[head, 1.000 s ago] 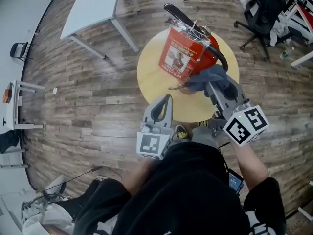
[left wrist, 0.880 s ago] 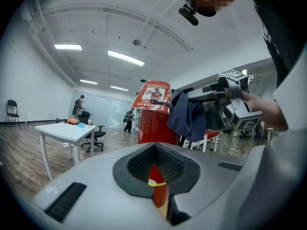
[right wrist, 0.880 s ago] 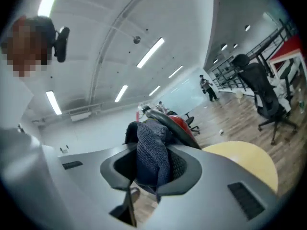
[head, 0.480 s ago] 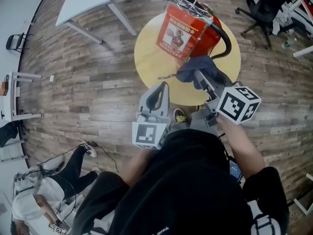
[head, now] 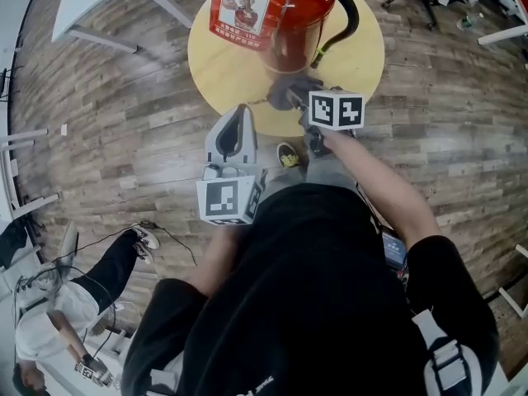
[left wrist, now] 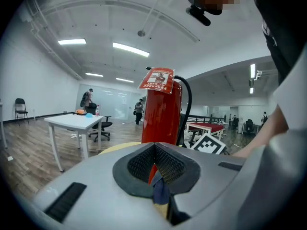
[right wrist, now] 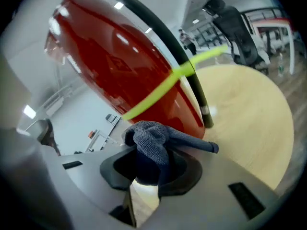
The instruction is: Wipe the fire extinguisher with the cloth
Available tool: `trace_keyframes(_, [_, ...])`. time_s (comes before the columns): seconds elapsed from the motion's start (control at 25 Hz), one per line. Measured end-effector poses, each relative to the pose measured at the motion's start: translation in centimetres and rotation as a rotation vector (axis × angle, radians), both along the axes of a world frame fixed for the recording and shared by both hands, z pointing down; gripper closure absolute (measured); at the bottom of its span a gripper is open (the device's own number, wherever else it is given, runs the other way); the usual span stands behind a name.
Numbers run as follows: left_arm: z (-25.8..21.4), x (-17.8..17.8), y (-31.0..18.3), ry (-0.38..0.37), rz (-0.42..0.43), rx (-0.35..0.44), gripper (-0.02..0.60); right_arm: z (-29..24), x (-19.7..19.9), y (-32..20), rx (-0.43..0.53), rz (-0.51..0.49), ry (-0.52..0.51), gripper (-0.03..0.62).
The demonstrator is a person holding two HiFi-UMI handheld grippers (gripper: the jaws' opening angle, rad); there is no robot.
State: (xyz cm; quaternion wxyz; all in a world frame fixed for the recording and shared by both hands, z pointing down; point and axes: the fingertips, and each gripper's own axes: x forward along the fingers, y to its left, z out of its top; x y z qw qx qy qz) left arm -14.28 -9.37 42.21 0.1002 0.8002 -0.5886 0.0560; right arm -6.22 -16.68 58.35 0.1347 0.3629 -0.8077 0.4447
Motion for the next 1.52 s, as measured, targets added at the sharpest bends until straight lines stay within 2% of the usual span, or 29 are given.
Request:
trace_keyframes(0.08, [0.0,0.2,0.0,-0.005,-0.007,-0.012,0.566,2.1,-0.8,0.2,-0.099,0.044,-0.045,0.488])
trace_keyframes(0.12, [0.0,0.2,-0.1,-0.006,-0.01,-0.016,0.566,2.6,-1.0,0.3,-0.117,0.056,-0.05,0.488])
trace_keyframes(0.2, [-0.3,0.3,-0.2,-0.005,-0.005,0.005,0.566,2.4,-1.1,0.4,-0.12,0.065,-0.057,0.488])
trace_keyframes(0.28, [-0.7,0.1,-0.3,0.0,-0.012,0.019,0.566,0.3,-1.1,0.3,-0.116,0.062,-0.11,0.488])
trace_keyframes(0.44, [-1.4,-0.5,-0.1,0.009,-0.038,0.021,0.566,-8.5,-1.0,0.6,-0.086,0.04,-0.274,0.488])
trace_keyframes(0.64, [-2.9,-1.0,-0.2,0.006,-0.044,0.074,0.566,-23.4,-1.5,0.6,-0.066,-0.005,-0.597,0.488])
trace_keyframes(0.76, [-3.4,-1.1,-0.4,0.013,-0.058,0.073,0.566,-30.0,-1.8,0.6,0.0,-0.049,-0.717,0.488])
trace_keyframes(0.84, [-3.6,-1.1,-0.5,0.012,-0.053,0.079,0.566,-32.3,-1.4,0.2,0.059,-0.052,-0.764,0.488])
trace_keyframes(0.92, [-3.8,-1.2,-0.6,0.009,-0.047,0.091,0.566,-33.4,-1.1,-0.6,0.097,-0.065,-0.779,0.488])
trace_keyframes(1.08, [-2.8,-1.2,-0.3,0.018,-0.047,0.066,0.566,-33.4,-0.9,-0.6,0.107,-0.101,-0.799,0.488])
trace_keyframes(1.24, [-2.3,-0.3,-1.1,0.02,-0.018,0.044,0.566,-32.6,-0.7,-1.0,0.117,-0.103,-0.758,0.488])
trace_keyframes(1.52, [-1.9,-0.3,-0.8,0.024,0.006,0.039,0.566,-27.4,-1.6,-0.2,0.06,-0.078,-0.647,0.488])
